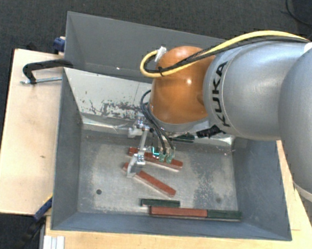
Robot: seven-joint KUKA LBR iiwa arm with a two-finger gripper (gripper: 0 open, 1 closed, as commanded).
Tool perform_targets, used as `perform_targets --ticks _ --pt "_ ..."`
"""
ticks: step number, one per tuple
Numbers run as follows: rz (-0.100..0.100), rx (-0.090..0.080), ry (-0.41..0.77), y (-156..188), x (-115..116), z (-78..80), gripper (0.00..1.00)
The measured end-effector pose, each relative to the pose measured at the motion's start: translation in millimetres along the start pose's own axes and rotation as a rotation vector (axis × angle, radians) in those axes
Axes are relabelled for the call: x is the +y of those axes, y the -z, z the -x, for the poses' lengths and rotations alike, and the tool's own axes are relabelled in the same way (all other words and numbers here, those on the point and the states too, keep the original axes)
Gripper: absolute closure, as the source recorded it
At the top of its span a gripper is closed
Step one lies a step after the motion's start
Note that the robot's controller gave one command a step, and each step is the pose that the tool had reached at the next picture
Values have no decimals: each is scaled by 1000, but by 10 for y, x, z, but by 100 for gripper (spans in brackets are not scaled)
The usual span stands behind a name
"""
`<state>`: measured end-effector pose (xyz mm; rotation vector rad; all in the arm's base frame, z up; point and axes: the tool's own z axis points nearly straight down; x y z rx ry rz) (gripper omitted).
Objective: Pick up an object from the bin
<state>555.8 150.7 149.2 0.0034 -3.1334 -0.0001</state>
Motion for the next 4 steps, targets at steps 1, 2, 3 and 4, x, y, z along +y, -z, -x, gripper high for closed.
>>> perform_targets --ticks 1,2,3,4 --pt "1 -8 -1 45 -5 20 0" --pt "6 -7 182 -707 -566 -102 100" --pt "6 -7 182 -707 -566 -102 100" --pt "1 -19 228 823 -443 96 100"
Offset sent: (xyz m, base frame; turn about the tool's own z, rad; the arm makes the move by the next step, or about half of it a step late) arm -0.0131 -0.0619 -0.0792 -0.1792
